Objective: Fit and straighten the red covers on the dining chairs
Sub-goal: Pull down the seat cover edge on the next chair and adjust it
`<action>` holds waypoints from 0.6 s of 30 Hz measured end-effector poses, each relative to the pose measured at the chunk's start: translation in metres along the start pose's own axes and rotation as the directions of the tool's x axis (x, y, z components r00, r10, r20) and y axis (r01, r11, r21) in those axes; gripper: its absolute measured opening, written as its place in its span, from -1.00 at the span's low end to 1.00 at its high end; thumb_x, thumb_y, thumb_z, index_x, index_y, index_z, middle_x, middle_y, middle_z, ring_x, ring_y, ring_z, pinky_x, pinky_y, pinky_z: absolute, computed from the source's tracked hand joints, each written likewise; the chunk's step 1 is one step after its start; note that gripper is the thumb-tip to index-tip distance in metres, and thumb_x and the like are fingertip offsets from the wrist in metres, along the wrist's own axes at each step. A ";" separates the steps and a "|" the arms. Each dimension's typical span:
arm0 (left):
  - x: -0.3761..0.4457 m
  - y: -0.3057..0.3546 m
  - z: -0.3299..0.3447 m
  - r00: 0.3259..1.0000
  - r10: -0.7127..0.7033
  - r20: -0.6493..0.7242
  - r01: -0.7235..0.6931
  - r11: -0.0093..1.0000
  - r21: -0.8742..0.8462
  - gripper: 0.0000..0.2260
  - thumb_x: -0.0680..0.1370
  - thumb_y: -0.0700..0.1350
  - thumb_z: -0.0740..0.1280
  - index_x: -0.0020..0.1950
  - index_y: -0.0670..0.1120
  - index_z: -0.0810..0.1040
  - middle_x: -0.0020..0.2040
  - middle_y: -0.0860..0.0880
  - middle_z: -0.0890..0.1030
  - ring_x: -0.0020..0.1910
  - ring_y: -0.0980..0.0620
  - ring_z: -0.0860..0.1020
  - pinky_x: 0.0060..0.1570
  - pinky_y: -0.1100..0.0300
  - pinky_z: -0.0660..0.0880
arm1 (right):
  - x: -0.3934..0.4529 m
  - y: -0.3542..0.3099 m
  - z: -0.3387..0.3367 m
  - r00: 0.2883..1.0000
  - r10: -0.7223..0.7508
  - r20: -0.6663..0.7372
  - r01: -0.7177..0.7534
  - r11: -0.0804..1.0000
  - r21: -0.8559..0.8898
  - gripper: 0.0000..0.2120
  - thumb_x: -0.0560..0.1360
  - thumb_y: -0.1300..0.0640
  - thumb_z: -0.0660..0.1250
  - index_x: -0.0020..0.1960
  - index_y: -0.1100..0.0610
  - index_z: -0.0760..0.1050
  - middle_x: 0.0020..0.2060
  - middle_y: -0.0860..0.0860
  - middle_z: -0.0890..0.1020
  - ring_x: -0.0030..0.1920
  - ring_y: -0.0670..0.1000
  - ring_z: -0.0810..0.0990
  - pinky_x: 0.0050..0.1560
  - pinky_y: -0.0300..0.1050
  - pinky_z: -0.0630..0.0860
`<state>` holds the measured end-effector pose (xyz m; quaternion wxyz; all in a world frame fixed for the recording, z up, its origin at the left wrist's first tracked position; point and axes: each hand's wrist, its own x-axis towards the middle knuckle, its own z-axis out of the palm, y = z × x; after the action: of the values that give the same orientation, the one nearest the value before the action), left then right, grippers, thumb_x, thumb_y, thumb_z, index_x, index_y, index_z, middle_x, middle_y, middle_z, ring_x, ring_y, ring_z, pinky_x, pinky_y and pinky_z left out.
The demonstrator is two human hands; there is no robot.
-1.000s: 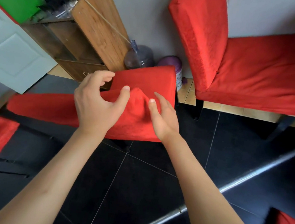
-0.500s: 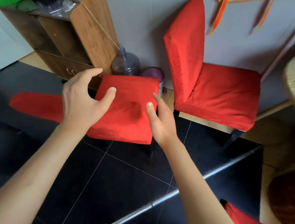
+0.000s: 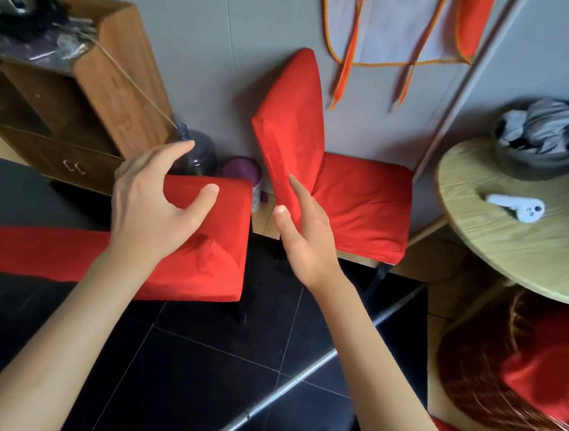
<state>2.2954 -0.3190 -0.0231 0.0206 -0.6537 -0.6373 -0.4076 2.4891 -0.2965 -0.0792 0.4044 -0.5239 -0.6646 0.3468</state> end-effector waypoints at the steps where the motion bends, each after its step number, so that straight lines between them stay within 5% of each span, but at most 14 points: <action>1: 0.002 0.010 0.004 1.000 0.006 0.003 -0.006 1.000 -0.010 -0.55 0.41 0.00 0.40 0.27 -0.14 0.56 0.17 -0.12 0.60 0.18 -0.07 0.50 0.24 0.13 0.33 | 0.000 0.002 -0.015 1.000 0.004 -0.014 -0.004 1.000 -0.012 -0.36 0.50 -0.17 0.10 0.51 0.07 0.22 0.44 -0.04 0.36 0.46 -0.03 0.25 0.46 0.04 0.17; 10: 0.009 0.113 0.071 0.997 0.074 0.013 -0.071 0.988 -0.139 -0.51 0.42 0.09 0.31 0.24 -0.17 0.56 0.13 -0.12 0.62 0.14 -0.12 0.54 0.21 -0.02 0.40 | -0.013 0.042 -0.143 0.993 0.078 -0.089 -0.085 0.993 -0.081 -0.34 0.49 -0.27 0.08 0.53 -0.05 0.15 0.46 -0.17 0.27 0.51 -0.03 0.15 0.49 0.09 0.11; 18: 0.035 0.179 0.149 0.963 0.223 0.150 -0.169 0.937 -0.305 -0.52 0.41 0.08 0.30 0.22 -0.18 0.57 0.12 -0.12 0.63 0.14 -0.13 0.54 0.21 -0.04 0.39 | -0.034 0.074 -0.203 0.926 0.234 -0.297 -0.255 0.966 -0.035 -0.39 0.51 -0.20 0.12 0.52 -0.08 0.15 0.46 -0.18 0.27 0.51 -0.08 0.15 0.49 0.07 0.14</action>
<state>2.5180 -0.2425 -0.0148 -0.0930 -0.7447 -0.5013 -0.4306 2.7066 -0.3065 -0.0630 0.4318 -0.6624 -0.5395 0.2892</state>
